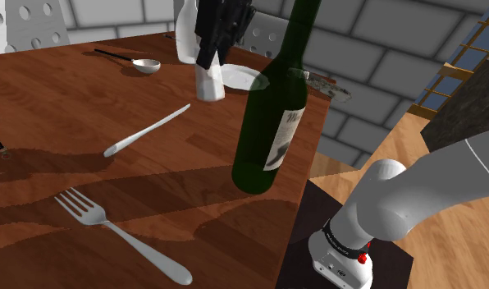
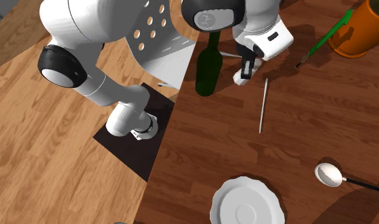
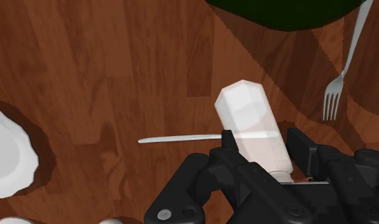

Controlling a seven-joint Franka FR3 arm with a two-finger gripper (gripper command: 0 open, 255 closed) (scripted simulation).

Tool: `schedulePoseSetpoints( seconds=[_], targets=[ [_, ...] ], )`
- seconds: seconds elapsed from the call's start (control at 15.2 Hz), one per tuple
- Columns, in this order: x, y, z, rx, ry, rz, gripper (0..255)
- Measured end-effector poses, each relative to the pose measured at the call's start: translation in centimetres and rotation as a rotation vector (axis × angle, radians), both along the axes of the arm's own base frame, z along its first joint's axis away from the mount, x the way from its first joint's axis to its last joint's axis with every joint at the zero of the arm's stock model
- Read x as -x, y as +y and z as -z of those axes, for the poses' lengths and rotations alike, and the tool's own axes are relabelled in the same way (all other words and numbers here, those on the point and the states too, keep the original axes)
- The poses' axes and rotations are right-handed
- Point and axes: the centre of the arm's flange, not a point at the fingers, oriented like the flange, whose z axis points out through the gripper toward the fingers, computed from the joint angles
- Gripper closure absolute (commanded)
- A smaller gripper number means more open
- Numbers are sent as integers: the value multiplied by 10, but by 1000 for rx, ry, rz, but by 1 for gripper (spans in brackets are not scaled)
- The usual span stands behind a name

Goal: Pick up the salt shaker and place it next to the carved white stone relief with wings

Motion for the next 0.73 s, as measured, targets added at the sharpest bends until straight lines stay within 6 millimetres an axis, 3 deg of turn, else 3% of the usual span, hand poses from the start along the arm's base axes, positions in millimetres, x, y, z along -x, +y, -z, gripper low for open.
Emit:
schedulePoseSetpoints(
  seconds=[0.46, 0.73],
  targets=[
    [1, 0, -35, 0, 0, 0, 255],
    [-15, -39, -40, 0, 0, 1, 255]
  ],
)
